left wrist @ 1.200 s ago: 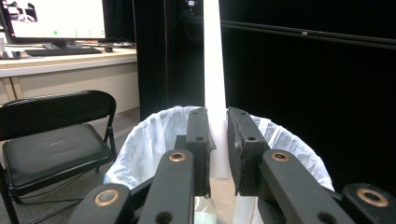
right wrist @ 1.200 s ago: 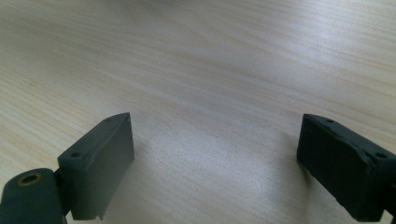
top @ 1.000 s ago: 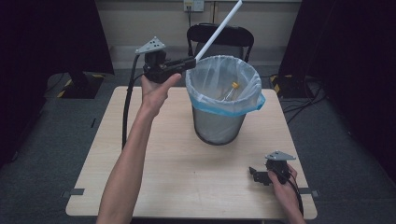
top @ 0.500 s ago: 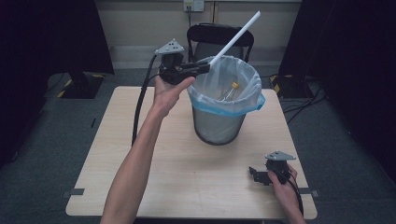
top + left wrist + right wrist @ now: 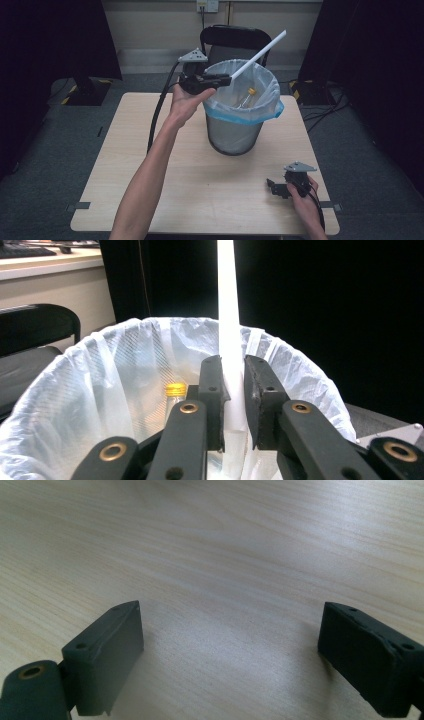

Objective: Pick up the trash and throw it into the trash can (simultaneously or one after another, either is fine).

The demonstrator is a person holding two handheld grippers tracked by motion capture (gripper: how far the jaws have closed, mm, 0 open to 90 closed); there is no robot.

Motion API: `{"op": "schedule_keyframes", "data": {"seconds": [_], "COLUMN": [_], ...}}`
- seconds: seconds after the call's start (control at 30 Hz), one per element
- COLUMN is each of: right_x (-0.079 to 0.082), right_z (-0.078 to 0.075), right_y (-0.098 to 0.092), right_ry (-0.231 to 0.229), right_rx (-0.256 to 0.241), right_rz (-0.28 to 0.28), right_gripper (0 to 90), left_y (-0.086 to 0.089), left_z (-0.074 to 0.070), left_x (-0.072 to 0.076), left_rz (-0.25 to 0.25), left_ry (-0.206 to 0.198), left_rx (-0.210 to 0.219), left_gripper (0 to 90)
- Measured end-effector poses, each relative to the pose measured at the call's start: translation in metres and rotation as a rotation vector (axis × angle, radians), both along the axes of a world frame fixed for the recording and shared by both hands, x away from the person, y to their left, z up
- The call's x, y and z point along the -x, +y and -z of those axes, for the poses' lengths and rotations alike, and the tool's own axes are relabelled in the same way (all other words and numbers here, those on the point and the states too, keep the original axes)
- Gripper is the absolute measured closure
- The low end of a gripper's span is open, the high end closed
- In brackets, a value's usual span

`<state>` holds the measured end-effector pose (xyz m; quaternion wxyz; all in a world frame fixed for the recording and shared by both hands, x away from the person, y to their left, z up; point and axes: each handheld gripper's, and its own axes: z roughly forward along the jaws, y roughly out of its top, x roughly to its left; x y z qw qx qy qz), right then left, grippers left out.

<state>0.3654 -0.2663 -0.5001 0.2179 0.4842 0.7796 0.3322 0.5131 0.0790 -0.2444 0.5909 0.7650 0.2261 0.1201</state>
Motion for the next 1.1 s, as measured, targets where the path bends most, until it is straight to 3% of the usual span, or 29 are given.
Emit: {"op": "schedule_keyframes", "data": {"seconds": [0.13,0.37,0.53,0.8,0.9,1.1], "right_x": [0.000,0.000,0.000,0.000,0.000,0.000], "right_z": [0.000,0.000,0.000,0.000,0.000,0.000], "right_y": [0.000,0.000,0.000,0.000,0.000,0.000], "right_ry": [0.000,0.000,0.000,0.000,0.000,0.000], "right_rx": [0.000,0.000,0.000,0.000,0.000,0.000], "right_rz": [0.000,0.000,0.000,0.000,0.000,0.000], "right_gripper": [10.1,10.1,10.1,10.1,10.1,10.1], "left_y": [0.000,0.003,0.003,0.010,0.014,0.034], "left_z": [0.000,0.000,0.000,0.002,0.004,0.004], "left_x": [0.000,-0.001,-0.001,-0.002,-0.002,-0.002], "left_rz": [-0.011,-0.038,-0.064,-0.085,-0.094,-0.137], "left_ry": [0.010,0.013,0.011,0.007,0.028,0.033], "left_rx": [0.022,0.021,0.011,0.009,0.006,0.027], "left_gripper": [66.2,42.2,31.1,24.7,22.4,22.1]}}
